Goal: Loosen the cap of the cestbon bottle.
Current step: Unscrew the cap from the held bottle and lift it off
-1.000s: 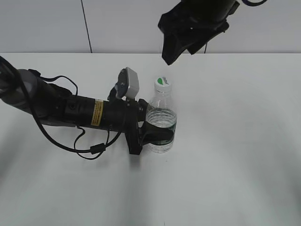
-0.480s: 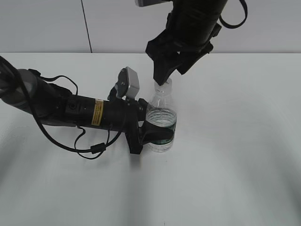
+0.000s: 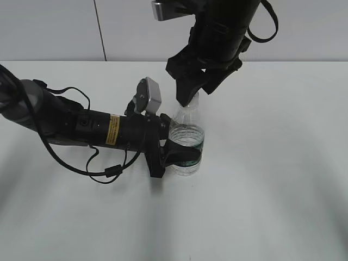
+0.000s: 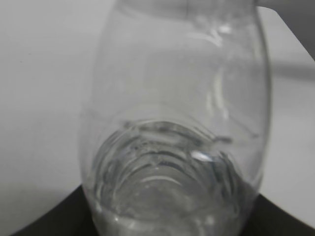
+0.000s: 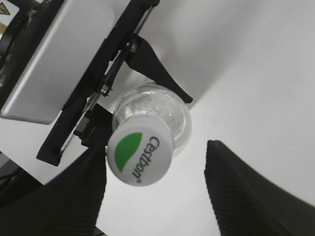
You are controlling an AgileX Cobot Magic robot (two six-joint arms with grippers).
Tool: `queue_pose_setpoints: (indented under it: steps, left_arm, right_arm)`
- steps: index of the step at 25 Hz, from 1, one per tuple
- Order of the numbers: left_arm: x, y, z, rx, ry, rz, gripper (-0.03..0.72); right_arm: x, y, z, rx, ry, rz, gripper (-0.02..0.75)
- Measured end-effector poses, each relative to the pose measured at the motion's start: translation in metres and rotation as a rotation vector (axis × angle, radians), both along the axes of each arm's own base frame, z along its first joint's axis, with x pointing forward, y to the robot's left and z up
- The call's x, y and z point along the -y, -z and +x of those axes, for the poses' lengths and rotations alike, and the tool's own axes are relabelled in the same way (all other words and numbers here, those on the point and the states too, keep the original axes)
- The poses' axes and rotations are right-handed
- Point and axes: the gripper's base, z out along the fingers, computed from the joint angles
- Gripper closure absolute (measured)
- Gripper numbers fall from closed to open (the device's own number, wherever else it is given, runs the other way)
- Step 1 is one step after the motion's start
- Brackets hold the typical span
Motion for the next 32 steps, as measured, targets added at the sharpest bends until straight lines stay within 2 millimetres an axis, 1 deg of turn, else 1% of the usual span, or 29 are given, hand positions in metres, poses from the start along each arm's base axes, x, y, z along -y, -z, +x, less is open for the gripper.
queue_pose_setpoints:
  steps: [5,7,10,14,17,20,22,23,32]
  left_arm:
    - [0.0002,-0.0003,0.0005,0.002,-0.001,0.000,0.321]
    - [0.0001,-0.0002,0.0006,0.002,-0.002,0.001,0.321]
    - [0.0001,-0.0002,0.0006,0.002,-0.002,0.001,0.321]
    - [0.0001,-0.0002,0.0011,0.001,-0.008,0.001,0.321]
    - [0.0005,-0.0003,0.0009,0.001,-0.008,0.000,0.321]
    - [0.0004,-0.0002,0.0009,0.000,-0.008,0.001,0.321]
    - [0.0004,-0.0002,0.0009,0.000,-0.008,0.001,0.321]
    - [0.0004,-0.0002,0.0009,0.001,-0.008,0.001,0.321]
    - [0.0004,0.0001,0.0004,0.017,0.005,0.006,0.322]
  right_arm:
    - [-0.0005,0.0022,0.0006,-0.005,0.001,-0.002,0.255]
    - [-0.0005,0.0022,0.0006,-0.005,0.001,-0.002,0.266]
    - [-0.0007,0.0021,0.0004,-0.007,0.002,0.001,0.317]
    - [-0.0018,0.0019,-0.0004,-0.013,0.002,0.009,0.432]
    - [-0.0018,0.0019,-0.0004,-0.009,-0.014,0.008,0.435]
    - [-0.0018,0.0019,-0.0004,0.013,-0.092,0.001,0.435]
    - [-0.0018,0.0019,-0.0004,0.042,-0.198,-0.007,0.435]
    - [-0.0018,0.0019,-0.0004,0.065,-0.280,-0.014,0.435]
    - [-0.0020,0.0009,0.0000,0.312,-1.155,-0.090,0.435]
